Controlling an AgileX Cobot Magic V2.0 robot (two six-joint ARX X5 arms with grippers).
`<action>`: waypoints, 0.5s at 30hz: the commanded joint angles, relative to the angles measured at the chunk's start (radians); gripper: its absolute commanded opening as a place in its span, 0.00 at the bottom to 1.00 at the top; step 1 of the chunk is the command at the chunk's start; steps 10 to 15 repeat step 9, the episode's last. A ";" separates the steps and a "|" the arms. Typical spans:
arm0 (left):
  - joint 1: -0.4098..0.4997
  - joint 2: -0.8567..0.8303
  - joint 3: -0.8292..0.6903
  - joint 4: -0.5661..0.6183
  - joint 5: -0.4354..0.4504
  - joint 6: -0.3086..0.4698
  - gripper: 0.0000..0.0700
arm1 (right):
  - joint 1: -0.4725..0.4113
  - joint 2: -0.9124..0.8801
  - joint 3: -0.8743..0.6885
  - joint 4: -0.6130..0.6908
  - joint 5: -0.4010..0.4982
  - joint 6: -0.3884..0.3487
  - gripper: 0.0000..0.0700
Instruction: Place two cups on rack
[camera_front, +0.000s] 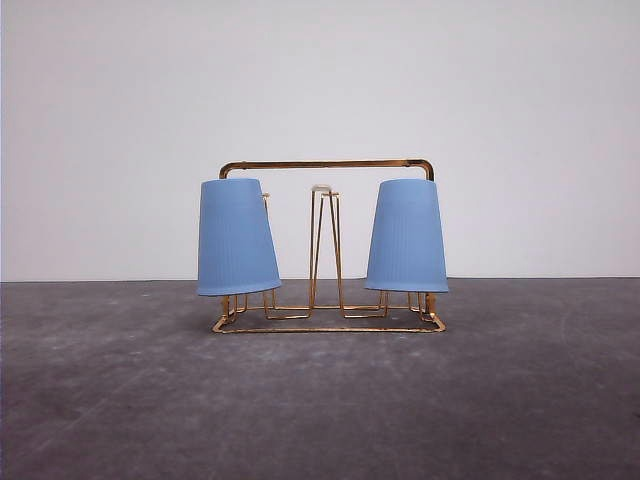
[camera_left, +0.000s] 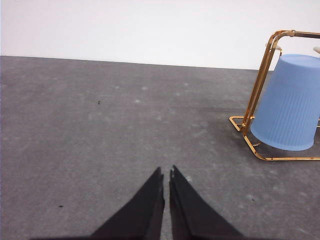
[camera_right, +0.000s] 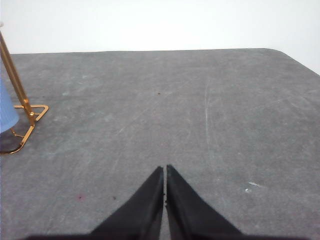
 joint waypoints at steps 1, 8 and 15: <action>-0.001 0.000 -0.014 0.011 -0.002 0.006 0.00 | 0.001 -0.001 -0.002 0.010 0.000 0.010 0.01; -0.001 0.000 -0.014 0.011 -0.002 0.006 0.00 | 0.001 -0.001 -0.002 0.010 0.000 0.010 0.01; -0.001 0.000 -0.014 0.011 -0.002 0.006 0.00 | 0.001 -0.001 -0.002 0.010 0.000 0.010 0.01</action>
